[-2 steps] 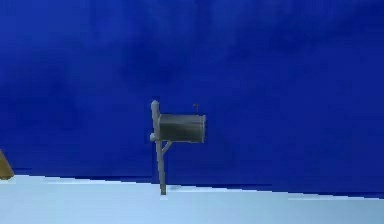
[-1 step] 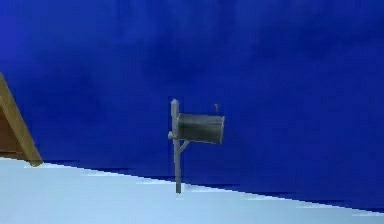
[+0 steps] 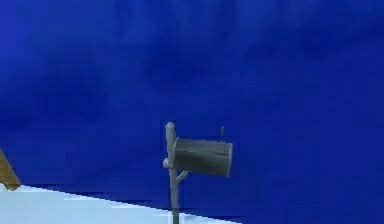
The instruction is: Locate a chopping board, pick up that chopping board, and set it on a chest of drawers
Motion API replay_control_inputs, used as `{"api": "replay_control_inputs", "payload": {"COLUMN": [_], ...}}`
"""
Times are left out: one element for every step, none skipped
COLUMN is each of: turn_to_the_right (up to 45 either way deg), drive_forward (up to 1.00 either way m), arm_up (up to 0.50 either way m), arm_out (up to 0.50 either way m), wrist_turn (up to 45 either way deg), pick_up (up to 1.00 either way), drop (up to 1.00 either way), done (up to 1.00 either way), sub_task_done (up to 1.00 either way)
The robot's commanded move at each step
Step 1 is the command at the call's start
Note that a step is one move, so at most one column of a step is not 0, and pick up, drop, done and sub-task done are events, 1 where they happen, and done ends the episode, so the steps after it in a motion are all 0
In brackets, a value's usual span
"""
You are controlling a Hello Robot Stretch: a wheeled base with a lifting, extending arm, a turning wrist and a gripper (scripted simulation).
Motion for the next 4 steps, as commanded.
{"api": "replay_control_inputs", "payload": {"turn_to_the_right": [-21.0, 0.0, -45.0, -3.0], "drive_forward": [0.0, 0.25, 0.0, 0.0], "arm_up": [0.0, 0.0, 0.0, 0.0], "arm_out": [0.0, 0.0, 0.0, 0.0], "wrist_turn": [0.0, 0.0, 0.0, 0.0], "pick_up": [0.0, 0.0, 0.0, 0.0], "drop": [0.0, 0.0, 0.0, 0.0], "done": [0.0, 0.0, 0.0, 0.0], "sub_task_done": [0.0, 0.0, 0.0, 0.0]}}
